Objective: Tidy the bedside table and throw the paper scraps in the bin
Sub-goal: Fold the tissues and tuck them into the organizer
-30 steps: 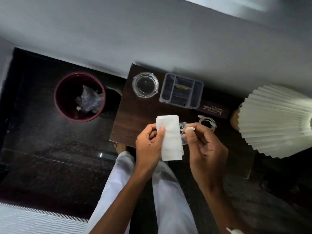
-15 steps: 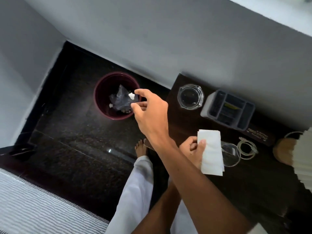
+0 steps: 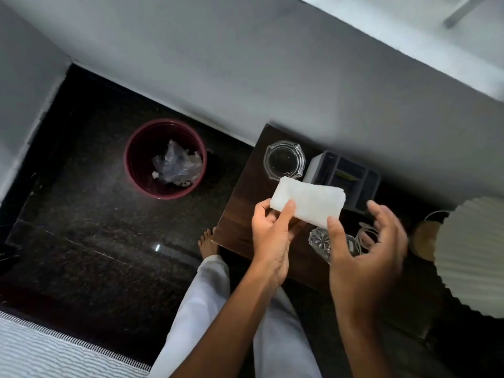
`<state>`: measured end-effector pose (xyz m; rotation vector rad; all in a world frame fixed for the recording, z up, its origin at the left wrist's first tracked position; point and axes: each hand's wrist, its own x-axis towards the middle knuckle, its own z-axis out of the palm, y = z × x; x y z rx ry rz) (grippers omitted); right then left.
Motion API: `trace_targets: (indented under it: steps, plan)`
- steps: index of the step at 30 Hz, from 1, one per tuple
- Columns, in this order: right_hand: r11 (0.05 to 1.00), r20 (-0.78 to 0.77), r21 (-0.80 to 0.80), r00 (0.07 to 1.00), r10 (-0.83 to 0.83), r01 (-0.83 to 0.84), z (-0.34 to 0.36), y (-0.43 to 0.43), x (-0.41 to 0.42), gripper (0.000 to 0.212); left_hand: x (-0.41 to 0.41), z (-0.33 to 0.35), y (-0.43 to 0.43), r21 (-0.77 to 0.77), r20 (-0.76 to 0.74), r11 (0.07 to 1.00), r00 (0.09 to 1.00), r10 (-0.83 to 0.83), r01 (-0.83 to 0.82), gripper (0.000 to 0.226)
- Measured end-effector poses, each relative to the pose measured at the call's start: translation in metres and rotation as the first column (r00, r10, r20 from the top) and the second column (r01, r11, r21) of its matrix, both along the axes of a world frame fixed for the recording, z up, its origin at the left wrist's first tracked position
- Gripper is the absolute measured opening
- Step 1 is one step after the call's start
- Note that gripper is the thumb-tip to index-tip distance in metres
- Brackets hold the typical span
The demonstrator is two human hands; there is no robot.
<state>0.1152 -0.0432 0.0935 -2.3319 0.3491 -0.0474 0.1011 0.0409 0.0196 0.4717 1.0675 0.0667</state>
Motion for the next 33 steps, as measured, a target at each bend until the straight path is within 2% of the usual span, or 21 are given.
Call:
trace_targets:
  steps: [2, 4, 5, 6, 9, 11, 12, 13, 14, 15, 16, 17, 19, 22, 24, 27, 33]
  plan:
    - [1.0, -0.055, 0.003, 0.998, 0.001, -0.001, 0.001, -0.011, 0.005, 0.073, 0.005, 0.003, -0.003, -0.065, 0.028, 0.998, 0.999, 0.029, -0.027, 0.032]
    - [0.992, -0.201, 0.125, 0.979, 0.026, -0.001, 0.0, -0.014, 0.009, 0.09, 0.008, 0.007, -0.007, -0.123, 0.053, 0.992, 0.998, 0.035, -0.028, 0.034]
    - [0.984, -0.252, 0.177, 0.967, 0.036, 0.01, -0.001, -0.015, 0.011, 0.091, 0.009, 0.009, -0.011, -0.149, 0.07, 0.989, 0.998, 0.006, 0.005, 0.036]
    - [0.979, -0.276, 0.204, 0.961, 0.038, 0.02, -0.004, -0.017, 0.013, 0.083, 0.01, 0.012, -0.015, -0.155, 0.086, 0.987, 0.996, -0.037, 0.05, 0.037]
    - [0.972, -0.233, 0.224, 0.972, -0.02, 0.074, -0.015, -0.026, 0.022, 0.035, 0.01, 0.014, -0.026, -0.07, 0.086, 0.977, 0.977, -0.195, 0.201, 0.042]
    - [0.979, -0.145, 0.181, 0.987, -0.063, 0.089, -0.017, -0.036, 0.029, 0.026, 0.014, 0.015, -0.026, 0.172, 0.041, 0.919, 0.93, -0.366, 0.354, 0.05]
    - [0.987, -0.092, 0.142, 0.994, -0.061, 0.074, -0.017, -0.042, 0.031, 0.025, 0.017, 0.015, -0.022, 0.365, -0.01, 0.817, 0.879, -0.477, 0.447, 0.056]
    - [0.993, -0.051, 0.107, 0.998, -0.042, 0.047, -0.017, -0.046, 0.033, 0.025, 0.022, 0.015, -0.015, 0.572, -0.076, 0.635, 0.805, -0.589, 0.519, 0.062]
    - [0.997, -0.023, 0.077, 1.0, -0.016, 0.017, -0.017, -0.051, 0.033, 0.026, 0.029, 0.016, -0.009, 0.747, -0.144, 0.394, 0.709, -0.691, 0.536, 0.068]
    - [0.998, -0.006, 0.055, 1.0, 0.012, -0.011, -0.016, -0.055, 0.033, 0.027, 0.04, 0.017, -0.004, 0.858, -0.196, 0.167, 0.609, -0.768, 0.486, 0.072]
    - [0.999, 0.007, 0.038, 0.999, 0.034, -0.034, -0.016, -0.059, 0.033, 0.028, 0.052, 0.018, 0.0, 0.911, -0.233, -0.001, 0.512, -0.827, 0.412, 0.076]
    - [0.999, 0.021, 0.025, 0.999, 0.046, -0.047, -0.016, -0.062, 0.034, 0.028, 0.065, 0.02, 0.001, 0.931, -0.248, -0.097, 0.416, -0.875, 0.352, 0.08]
    - [0.999, 0.05, 0.006, 0.998, 0.049, -0.049, -0.017, -0.067, 0.036, 0.027, 0.094, 0.022, 0.0, 0.942, -0.246, -0.179, 0.223, -0.943, 0.285, 0.081]
    - [1.0, 0.074, 0.003, 0.997, 0.002, -0.003, -0.02, -0.073, 0.039, 0.029, 0.138, 0.022, -0.002, 0.913, -0.331, -0.331, -0.043, -0.943, 0.239, 0.062]
    - [0.999, 0.081, 0.016, 0.996, -0.032, 0.03, -0.024, -0.075, 0.042, 0.031, 0.16, 0.02, -0.005, 0.87, -0.42, -0.443, -0.145, -0.896, 0.216, 0.048]
    - [0.999, 0.096, -0.001, 0.994, -0.05, 0.05, -0.032, -0.077, 0.049, 0.028, 0.18, 0.011, -0.019, 0.832, -0.474, -0.505, -0.181, -0.862, 0.23, 0.032]
    - [0.999, 0.067, -0.039, 0.997, -0.026, 0.029, -0.053, -0.081, 0.064, 0.029, 0.186, -0.01, -0.035, 0.826, -0.524, -0.527, -0.071, -0.849, 0.201, 0.021]
